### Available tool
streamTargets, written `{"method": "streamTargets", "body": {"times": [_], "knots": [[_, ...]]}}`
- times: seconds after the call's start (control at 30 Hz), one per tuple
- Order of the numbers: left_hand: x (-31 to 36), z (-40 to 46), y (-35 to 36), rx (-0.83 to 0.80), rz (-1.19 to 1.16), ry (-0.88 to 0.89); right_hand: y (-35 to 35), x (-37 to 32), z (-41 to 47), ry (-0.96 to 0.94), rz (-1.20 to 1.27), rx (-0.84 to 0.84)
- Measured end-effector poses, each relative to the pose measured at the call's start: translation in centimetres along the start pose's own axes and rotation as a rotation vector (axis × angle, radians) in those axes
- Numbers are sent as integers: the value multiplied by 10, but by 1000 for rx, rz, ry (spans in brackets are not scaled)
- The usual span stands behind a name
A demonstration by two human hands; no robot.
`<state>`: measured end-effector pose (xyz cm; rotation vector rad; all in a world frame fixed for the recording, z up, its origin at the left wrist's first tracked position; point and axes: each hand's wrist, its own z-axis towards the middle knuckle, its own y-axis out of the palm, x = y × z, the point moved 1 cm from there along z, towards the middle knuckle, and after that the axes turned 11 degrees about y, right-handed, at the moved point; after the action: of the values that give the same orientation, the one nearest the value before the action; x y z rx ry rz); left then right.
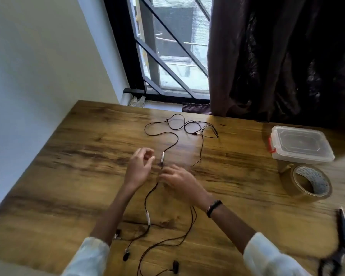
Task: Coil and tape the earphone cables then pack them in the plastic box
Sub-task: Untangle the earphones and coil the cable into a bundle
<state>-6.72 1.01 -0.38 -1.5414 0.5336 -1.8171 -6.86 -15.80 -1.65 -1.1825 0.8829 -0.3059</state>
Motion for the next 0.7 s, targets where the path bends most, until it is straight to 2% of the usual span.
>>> {"method": "streamTargets", "body": {"times": [0.1, 0.2, 0.33, 0.47, 0.53, 0.6, 0.7], "knots": [[-10, -44, -14, -31, -72, -149, 15, -18, -19, -82, 19, -86], [-14, -65, -15, -48, -135, -225, 20, -29, -21, -137, -48, -125], [-10, -67, -6, -52, -197, -275, 19, -34, -25, -165, -60, -66], [5, -55, 8, -123, -248, -295, 20, -40, -29, -231, -182, 36], [15, -48, 14, -111, -295, -325, 16, -40, -32, -232, -226, 28], [23, -40, 17, -73, -367, -402, 10, -39, -37, -179, -92, -34], [37, -27, 20, -64, -480, -488, -7, -39, -51, -160, 102, -4]]}}
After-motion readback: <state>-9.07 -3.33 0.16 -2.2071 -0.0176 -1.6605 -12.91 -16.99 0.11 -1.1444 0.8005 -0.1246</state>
